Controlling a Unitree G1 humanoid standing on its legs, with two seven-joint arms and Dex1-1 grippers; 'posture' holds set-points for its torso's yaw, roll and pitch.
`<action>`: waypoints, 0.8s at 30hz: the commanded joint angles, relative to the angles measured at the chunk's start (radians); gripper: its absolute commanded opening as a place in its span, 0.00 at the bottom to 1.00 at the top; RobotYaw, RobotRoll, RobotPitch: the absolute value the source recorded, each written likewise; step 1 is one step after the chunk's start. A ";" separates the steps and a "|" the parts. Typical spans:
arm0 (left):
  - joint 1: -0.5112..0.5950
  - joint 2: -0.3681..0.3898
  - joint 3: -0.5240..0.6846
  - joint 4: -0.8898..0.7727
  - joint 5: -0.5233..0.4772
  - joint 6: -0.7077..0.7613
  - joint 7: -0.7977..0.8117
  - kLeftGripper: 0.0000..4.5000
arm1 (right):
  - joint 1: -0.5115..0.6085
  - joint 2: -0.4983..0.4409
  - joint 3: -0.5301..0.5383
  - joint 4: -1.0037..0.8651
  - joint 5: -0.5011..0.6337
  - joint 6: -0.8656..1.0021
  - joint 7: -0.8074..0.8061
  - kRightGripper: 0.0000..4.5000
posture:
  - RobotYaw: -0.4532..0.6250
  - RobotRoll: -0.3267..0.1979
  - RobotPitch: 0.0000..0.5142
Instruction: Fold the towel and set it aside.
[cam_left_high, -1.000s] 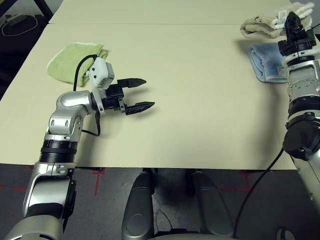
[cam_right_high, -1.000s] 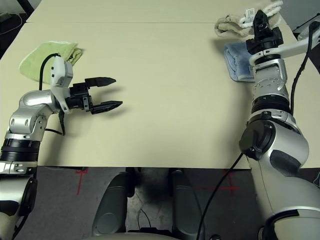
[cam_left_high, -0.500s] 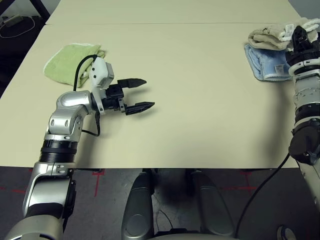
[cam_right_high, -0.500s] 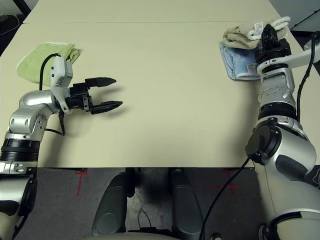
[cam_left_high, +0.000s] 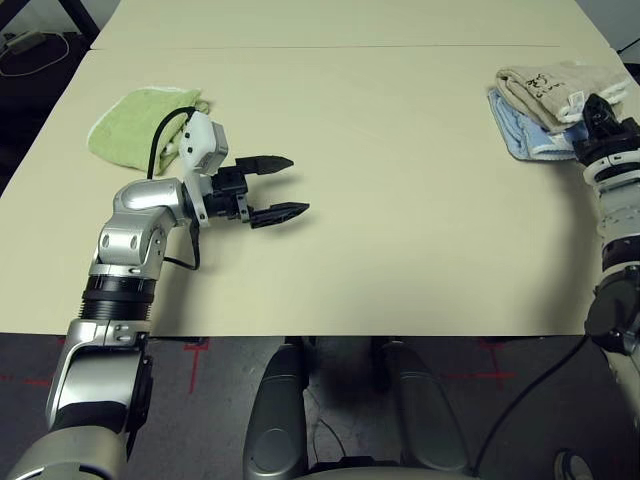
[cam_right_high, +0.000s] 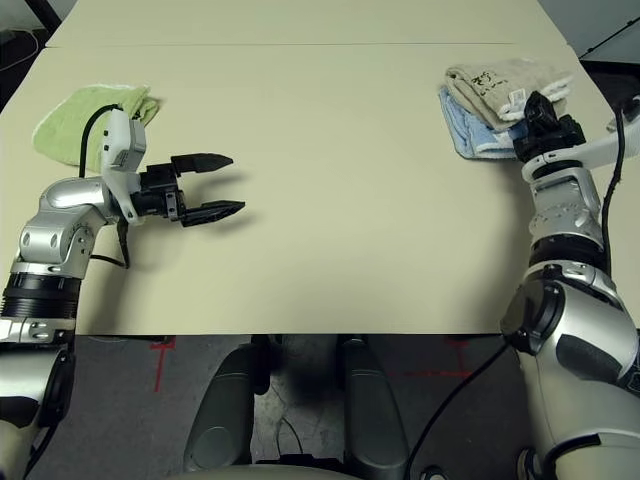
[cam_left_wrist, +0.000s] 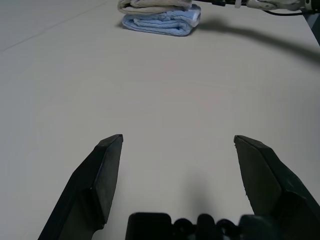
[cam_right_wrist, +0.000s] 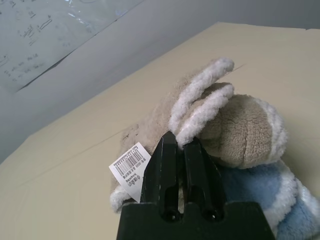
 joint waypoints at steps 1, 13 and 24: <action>-0.011 -0.008 -0.017 0.029 0.012 -0.022 -0.016 1.00 | 0.085 0.020 0.004 -0.136 0.028 0.081 -0.032 0.00 | 0.36 0.62 0.58; 0.010 -0.022 -0.009 0.000 -0.008 -0.003 0.006 1.00 | 0.244 0.014 0.057 -0.437 0.039 0.247 -0.054 0.86 | 0.37 0.62 0.58; 0.027 -0.020 0.007 -0.028 -0.017 0.018 0.036 1.00 | 0.506 -0.070 0.159 -0.729 0.069 0.325 0.249 0.99 | 0.38 0.62 0.57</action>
